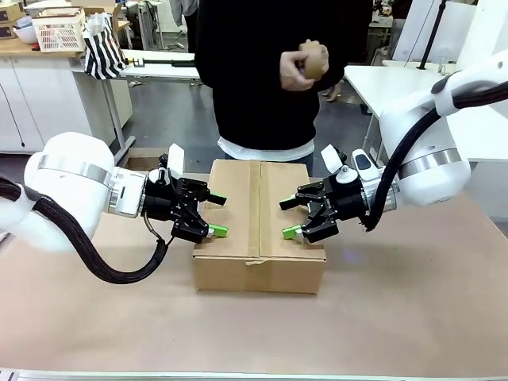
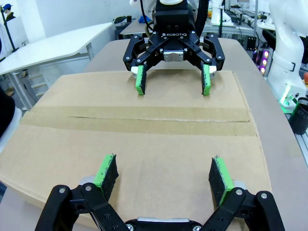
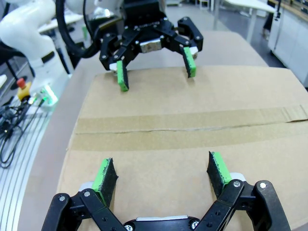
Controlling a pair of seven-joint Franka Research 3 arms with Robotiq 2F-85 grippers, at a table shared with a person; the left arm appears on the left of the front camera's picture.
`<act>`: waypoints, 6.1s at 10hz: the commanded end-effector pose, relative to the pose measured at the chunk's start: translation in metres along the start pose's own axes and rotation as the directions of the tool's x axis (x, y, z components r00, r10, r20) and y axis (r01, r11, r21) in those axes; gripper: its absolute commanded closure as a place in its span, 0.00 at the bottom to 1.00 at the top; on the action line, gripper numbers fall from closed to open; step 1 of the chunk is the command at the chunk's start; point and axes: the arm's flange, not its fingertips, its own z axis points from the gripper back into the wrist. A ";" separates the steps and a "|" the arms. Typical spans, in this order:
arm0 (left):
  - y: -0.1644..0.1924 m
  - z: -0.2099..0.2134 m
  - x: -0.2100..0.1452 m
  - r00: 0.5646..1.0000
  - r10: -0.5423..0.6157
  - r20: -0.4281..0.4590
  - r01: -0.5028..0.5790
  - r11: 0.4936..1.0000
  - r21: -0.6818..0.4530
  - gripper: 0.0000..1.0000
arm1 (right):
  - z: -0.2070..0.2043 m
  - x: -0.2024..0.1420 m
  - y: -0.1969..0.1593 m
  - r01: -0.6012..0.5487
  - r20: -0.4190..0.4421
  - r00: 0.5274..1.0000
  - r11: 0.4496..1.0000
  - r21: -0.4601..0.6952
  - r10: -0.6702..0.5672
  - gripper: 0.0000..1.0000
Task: Pack the gift set into the box.
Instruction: Press and hold the closed box until the human finishes sealing it.
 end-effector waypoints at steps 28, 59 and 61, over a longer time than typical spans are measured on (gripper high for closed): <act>-0.003 0.001 -0.002 1.000 -0.011 -0.010 0.011 1.000 -0.007 0.00 | 0.000 -0.001 0.001 0.003 -0.003 1.000 1.000 -0.007 -0.003 0.00; -0.003 0.001 -0.002 1.000 -0.011 -0.010 0.011 1.000 -0.007 0.00 | 0.000 -0.001 0.001 0.003 -0.003 1.000 1.000 -0.007 -0.003 0.00; -0.003 0.001 -0.002 1.000 -0.011 -0.010 0.011 1.000 -0.007 0.00 | 0.000 -0.001 0.001 0.003 -0.003 1.000 1.000 -0.007 -0.003 0.00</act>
